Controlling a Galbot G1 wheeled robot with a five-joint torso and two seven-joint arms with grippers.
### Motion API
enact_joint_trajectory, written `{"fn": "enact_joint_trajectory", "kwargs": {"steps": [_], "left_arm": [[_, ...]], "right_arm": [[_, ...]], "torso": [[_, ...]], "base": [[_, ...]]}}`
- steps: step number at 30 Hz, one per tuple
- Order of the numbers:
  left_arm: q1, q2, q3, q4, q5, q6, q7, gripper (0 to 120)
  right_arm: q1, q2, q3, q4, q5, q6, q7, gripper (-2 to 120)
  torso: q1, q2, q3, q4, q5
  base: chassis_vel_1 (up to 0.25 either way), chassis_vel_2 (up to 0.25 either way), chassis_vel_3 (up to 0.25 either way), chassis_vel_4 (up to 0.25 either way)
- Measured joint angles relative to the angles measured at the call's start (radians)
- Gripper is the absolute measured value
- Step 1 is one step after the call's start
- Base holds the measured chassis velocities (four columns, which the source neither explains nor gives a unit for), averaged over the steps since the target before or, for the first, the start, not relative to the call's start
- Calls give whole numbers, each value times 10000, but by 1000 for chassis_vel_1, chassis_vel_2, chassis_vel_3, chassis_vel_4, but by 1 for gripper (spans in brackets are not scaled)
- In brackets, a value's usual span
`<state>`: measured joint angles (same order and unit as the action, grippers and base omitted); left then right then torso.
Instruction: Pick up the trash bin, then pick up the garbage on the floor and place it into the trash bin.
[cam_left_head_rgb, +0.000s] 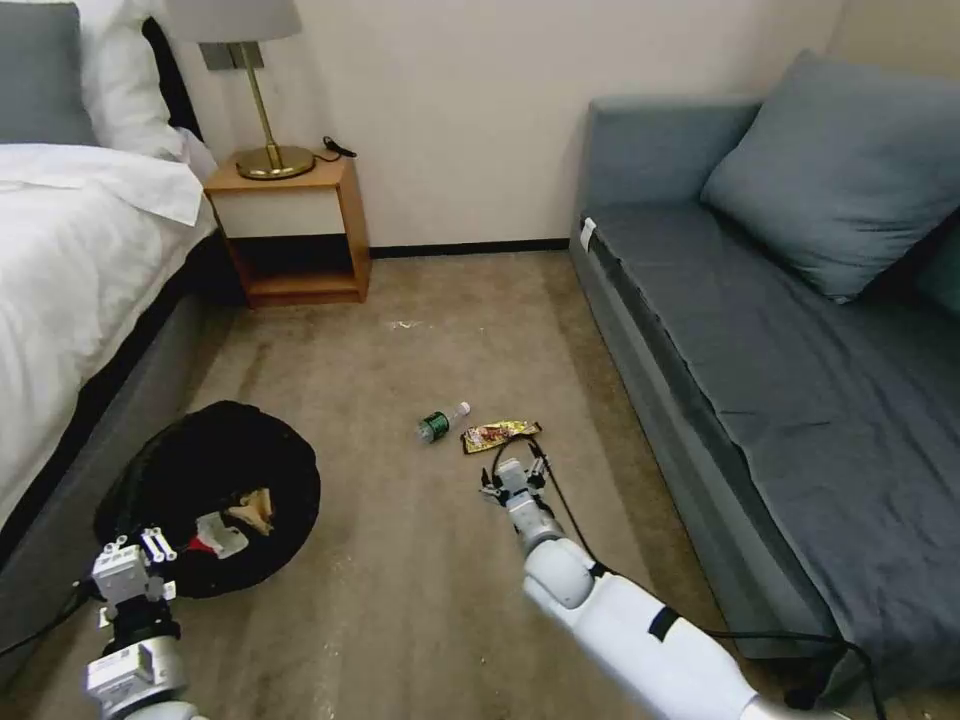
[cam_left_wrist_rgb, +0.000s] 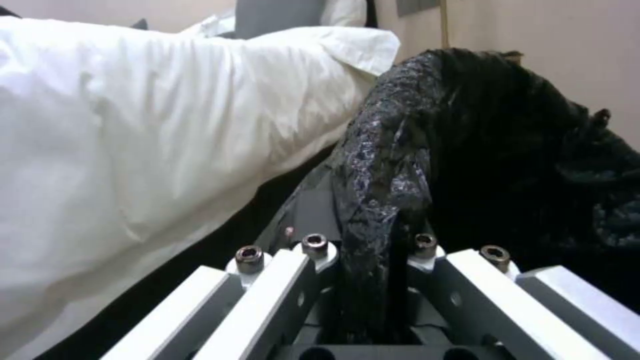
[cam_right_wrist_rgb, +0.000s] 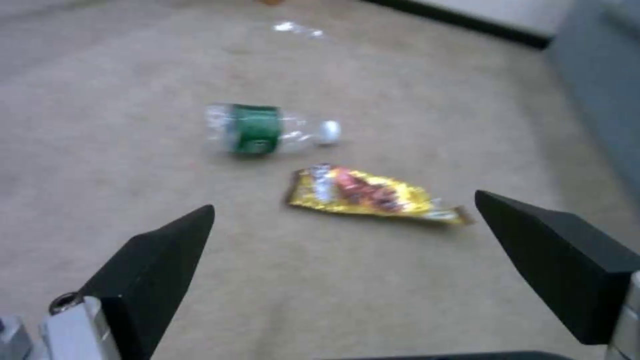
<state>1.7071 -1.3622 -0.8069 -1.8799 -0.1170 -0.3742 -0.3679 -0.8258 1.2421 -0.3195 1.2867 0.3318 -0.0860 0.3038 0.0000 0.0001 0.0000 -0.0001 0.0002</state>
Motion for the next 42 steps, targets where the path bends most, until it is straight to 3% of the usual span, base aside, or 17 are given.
{"fn": "enact_joint_trajectory", "kwargs": {"steps": [7,13,28,42], "left_arm": [[-8,-1,-19,272,41,-181,-40,6],[5,-20,-22,431,136,-314,-46,6],[-14,-45,7,448,186,-352,-48,6],[-82,-62,22,577,221,-352,-58,6]], "right_arm": [[-383,-300,417,214,393,307,-1446,100],[-520,-274,766,-101,360,769,-1945,100],[-420,-303,987,-449,236,1203,-2436,100],[-299,-112,960,-836,-57,1458,-2516,100]], "torso": [[0,0,0,1,-1],[0,0,0,1,-2],[0,0,0,1,-2],[0,0,1,1,-3]], "base": [[0,0,0,0],[0,0,0,0],[0,0,0,0],[-80,80,90,-87]]}}
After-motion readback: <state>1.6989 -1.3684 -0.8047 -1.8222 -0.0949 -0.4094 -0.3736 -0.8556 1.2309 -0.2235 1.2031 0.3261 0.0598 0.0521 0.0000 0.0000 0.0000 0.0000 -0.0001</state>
